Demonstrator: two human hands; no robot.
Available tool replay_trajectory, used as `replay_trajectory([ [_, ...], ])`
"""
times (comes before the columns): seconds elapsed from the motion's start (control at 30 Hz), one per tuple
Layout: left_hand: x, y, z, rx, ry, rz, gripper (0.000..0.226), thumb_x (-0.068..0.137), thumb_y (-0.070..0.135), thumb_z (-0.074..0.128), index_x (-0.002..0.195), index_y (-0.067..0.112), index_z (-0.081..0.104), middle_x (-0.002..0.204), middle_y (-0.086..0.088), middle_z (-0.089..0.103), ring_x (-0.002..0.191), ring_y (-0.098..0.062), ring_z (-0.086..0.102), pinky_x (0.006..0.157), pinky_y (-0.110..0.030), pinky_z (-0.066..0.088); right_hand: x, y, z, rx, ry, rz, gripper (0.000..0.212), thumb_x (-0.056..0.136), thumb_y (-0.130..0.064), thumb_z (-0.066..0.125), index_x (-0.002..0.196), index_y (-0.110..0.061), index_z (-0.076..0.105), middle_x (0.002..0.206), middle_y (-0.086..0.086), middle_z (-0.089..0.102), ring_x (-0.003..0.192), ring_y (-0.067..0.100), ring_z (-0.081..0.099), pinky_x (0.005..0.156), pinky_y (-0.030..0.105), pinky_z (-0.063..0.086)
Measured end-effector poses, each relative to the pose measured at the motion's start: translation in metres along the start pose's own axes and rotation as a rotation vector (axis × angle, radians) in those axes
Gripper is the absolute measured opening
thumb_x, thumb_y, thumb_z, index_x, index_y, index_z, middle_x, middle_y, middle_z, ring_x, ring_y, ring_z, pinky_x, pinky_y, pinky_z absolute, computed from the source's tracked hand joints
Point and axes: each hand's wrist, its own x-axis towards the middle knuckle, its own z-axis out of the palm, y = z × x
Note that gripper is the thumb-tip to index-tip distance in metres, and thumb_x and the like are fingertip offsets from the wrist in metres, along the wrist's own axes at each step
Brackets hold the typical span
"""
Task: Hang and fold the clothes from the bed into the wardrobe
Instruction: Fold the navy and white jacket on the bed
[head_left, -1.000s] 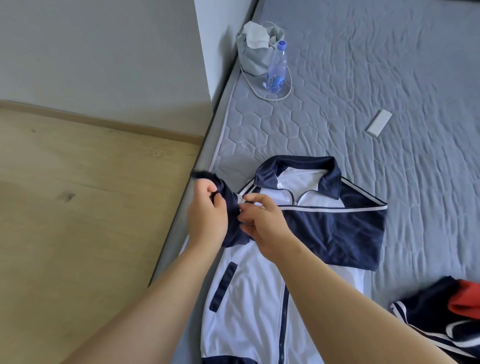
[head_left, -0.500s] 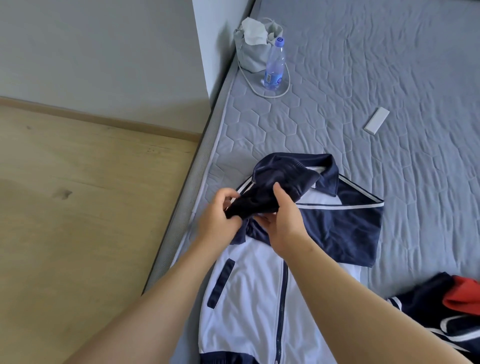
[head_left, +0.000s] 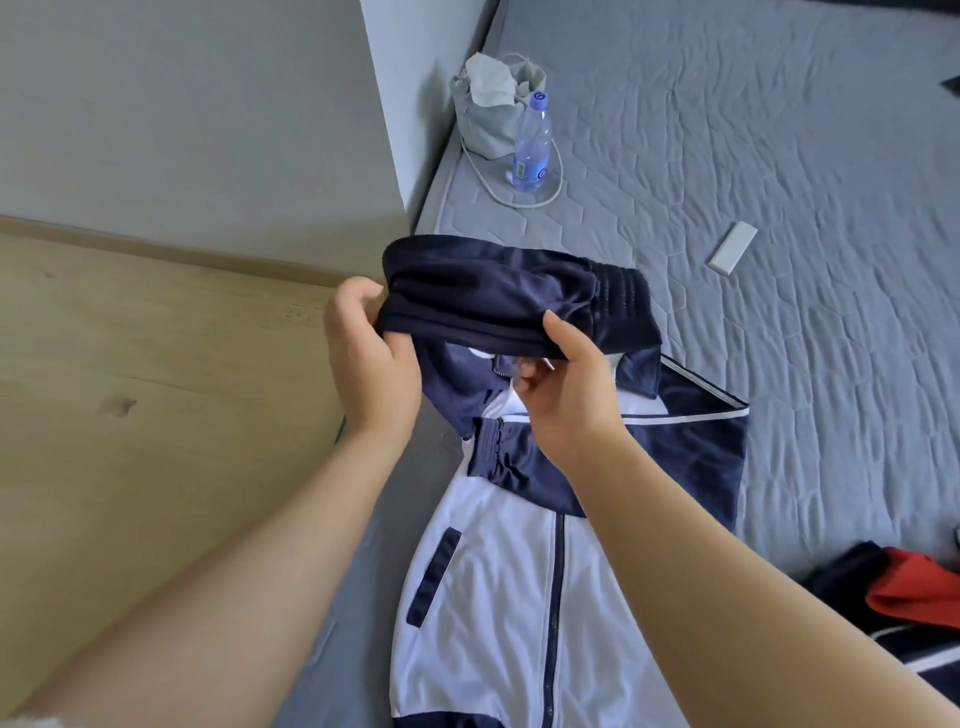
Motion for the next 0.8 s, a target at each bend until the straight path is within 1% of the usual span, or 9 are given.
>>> replay_trajectory([
  [0.07,-0.006,0.004,0.004,-0.014,-0.117,0.085,0.028,0.076,-0.007,0.042,0.090,0.017,0.045,0.082,0.010,0.046,0.074,-0.008,0.040,0.066,-0.010,0.033,-0.001,-0.010,-0.006,0.059,0.042,-0.009,0.033,0.087,-0.008,0.056,0.055,-0.015,0.057,0.053,-0.002,0.049,0.037,0.011,0.038,0.040,0.019,0.034],
  [0.17,-0.024,-0.007,0.012,0.205,-0.412,0.110,0.032,0.076,-0.009,0.047,0.099,0.012,0.055,0.102,-0.004,0.054,0.089,-0.015,0.048,0.072,-0.018,0.034,0.000,-0.026,-0.020,0.087,0.141,-0.027,0.018,0.086,-0.005,0.055,0.069,-0.013,0.054,0.057,-0.003,0.055,0.039,0.010,0.045,0.041,0.018,0.037],
  [0.23,-0.039,-0.021,0.021,0.367,-0.703,0.131,0.033,0.083,0.000,0.050,0.112,0.015,0.056,0.117,-0.003,0.053,0.103,-0.018,0.050,0.083,-0.025,0.039,0.003,-0.032,-0.037,0.024,0.221,-0.047,0.009,0.085,-0.007,0.055,0.085,-0.015,0.058,0.070,-0.004,0.060,0.053,0.009,0.054,0.048,0.019,0.041],
  [0.3,-0.056,-0.034,0.034,0.412,-1.016,0.005,0.037,0.087,0.010,0.053,0.123,0.019,0.052,0.126,0.000,0.052,0.108,-0.017,0.051,0.090,-0.029,0.043,0.006,-0.031,-0.059,-0.009,0.295,-0.050,0.015,0.085,-0.008,0.056,0.097,-0.016,0.060,0.084,-0.003,0.063,0.073,0.011,0.059,0.058,0.020,0.045],
  [0.37,-0.074,-0.045,0.046,0.392,-1.150,-0.288,0.038,0.088,0.017,0.056,0.126,0.021,0.051,0.126,-0.002,0.053,0.098,-0.014,0.053,0.083,-0.023,0.042,0.007,-0.030,-0.084,-0.017,0.365,-0.033,0.016,0.085,-0.007,0.057,0.097,-0.016,0.062,0.090,-0.002,0.066,0.081,0.013,0.062,0.059,0.019,0.049],
  [0.47,-0.097,-0.063,0.059,0.444,-1.053,-0.555,0.026,0.091,0.020,0.049,0.116,0.023,0.054,0.122,-0.001,0.055,0.093,-0.014,0.052,0.074,-0.020,0.040,0.008,-0.029,-0.124,0.022,0.452,-0.024,0.025,0.085,-0.006,0.058,0.107,-0.016,0.062,0.097,-0.001,0.069,0.085,0.015,0.065,0.060,0.020,0.051],
  [0.53,-0.107,-0.075,0.067,0.470,-0.991,-0.599,0.020,0.091,0.017,0.042,0.103,0.026,0.056,0.116,-0.004,0.059,0.084,-0.015,0.055,0.064,-0.020,0.042,0.012,-0.029,-0.151,0.040,0.500,-0.030,0.023,0.086,-0.006,0.057,0.105,-0.017,0.062,0.095,-0.001,0.068,0.082,0.014,0.065,0.062,0.022,0.050],
  [0.67,-0.113,-0.103,0.088,0.553,-0.875,-0.485,0.029,0.093,0.013,0.035,0.107,0.025,0.058,0.109,-0.006,0.061,0.088,-0.025,0.057,0.074,-0.031,0.048,0.022,-0.020,-0.200,0.075,0.566,0.011,0.015,0.087,-0.008,0.056,0.095,-0.019,0.063,0.091,-0.002,0.067,0.080,0.015,0.063,0.067,0.024,0.050],
  [0.8,-0.112,-0.130,0.114,0.658,-0.792,-0.308,0.034,0.095,0.015,0.037,0.126,0.027,0.044,0.112,-0.007,0.055,0.082,-0.021,0.045,0.069,-0.033,0.037,0.040,0.001,-0.237,0.069,0.628,0.057,0.021,0.088,-0.008,0.057,0.105,-0.018,0.060,0.091,-0.002,0.066,0.081,0.015,0.063,0.065,0.024,0.050],
])
